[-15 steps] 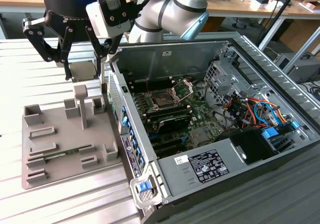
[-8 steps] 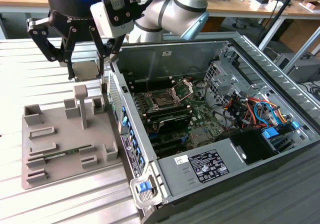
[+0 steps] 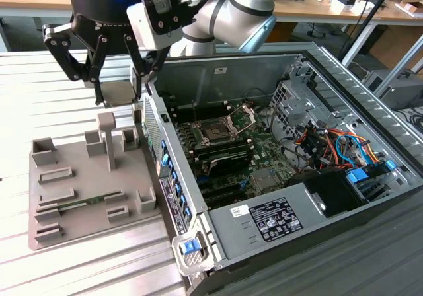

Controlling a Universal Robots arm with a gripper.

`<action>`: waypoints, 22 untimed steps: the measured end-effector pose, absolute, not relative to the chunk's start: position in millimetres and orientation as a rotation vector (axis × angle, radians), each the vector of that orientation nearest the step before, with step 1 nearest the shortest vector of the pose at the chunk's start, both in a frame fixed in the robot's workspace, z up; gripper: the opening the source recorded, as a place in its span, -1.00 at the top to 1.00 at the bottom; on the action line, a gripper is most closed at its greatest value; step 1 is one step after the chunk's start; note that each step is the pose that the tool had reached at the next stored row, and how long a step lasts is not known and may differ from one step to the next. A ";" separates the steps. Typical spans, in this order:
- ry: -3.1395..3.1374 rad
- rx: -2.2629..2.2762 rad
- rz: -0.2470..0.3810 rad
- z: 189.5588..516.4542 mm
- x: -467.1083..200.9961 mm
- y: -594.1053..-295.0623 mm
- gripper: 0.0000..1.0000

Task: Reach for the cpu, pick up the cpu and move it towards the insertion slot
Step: 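Pick up the cpu and move it towards the insertion slot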

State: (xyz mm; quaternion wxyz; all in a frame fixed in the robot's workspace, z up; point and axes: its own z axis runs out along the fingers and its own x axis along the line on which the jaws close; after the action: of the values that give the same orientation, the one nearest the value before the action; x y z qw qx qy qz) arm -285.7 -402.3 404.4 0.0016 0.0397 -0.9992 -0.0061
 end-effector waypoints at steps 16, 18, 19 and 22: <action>-3.136 0.125 -0.019 404.4 -275.5 -402.3 -0.10; -3.136 0.125 -0.019 404.4 -274.7 -402.3 -0.10; -3.136 0.125 -0.019 404.4 -274.2 -402.3 -0.10; -3.136 0.125 -0.019 404.4 -272.5 -402.3 -0.10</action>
State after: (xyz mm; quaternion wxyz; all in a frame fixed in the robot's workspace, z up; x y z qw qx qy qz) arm -272.5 -402.3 404.4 0.0017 0.0398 -0.9992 -0.0061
